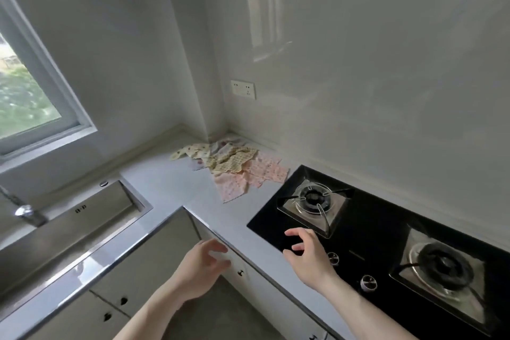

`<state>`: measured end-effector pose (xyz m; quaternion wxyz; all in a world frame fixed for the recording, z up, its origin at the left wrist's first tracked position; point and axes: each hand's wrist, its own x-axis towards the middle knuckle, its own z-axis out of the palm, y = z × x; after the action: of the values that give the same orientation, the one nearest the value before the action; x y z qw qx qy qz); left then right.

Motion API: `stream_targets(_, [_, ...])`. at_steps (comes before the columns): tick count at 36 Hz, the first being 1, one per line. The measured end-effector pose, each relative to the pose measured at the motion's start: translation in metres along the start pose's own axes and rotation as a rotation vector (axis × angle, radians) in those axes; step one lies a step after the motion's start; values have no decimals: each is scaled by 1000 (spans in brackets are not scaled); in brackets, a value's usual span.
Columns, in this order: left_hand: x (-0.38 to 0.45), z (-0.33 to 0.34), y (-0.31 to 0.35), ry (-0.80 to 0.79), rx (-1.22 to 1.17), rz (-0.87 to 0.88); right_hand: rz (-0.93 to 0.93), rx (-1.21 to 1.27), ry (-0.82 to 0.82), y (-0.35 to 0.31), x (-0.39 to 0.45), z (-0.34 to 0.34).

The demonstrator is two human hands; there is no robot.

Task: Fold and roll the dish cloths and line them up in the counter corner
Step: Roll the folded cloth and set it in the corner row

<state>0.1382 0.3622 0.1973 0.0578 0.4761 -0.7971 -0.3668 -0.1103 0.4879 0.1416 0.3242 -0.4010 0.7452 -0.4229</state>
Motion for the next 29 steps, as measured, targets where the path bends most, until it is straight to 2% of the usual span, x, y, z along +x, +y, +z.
stream_targets(8, [65,-62,-45,117,-20,-29,-26,-66,-109,-42,90,51])
stream_targets(15, [111,-76,-81,48,30,-67,-39,-91,-164,-60,142,84])
stream_targets(23, [202,-97,-98,-66,87,-10,27,-117,-71,-59,184,99])
stream_targets(29, [275,-112,-114,-212,161,74,118,-123,49,-56,218,121])
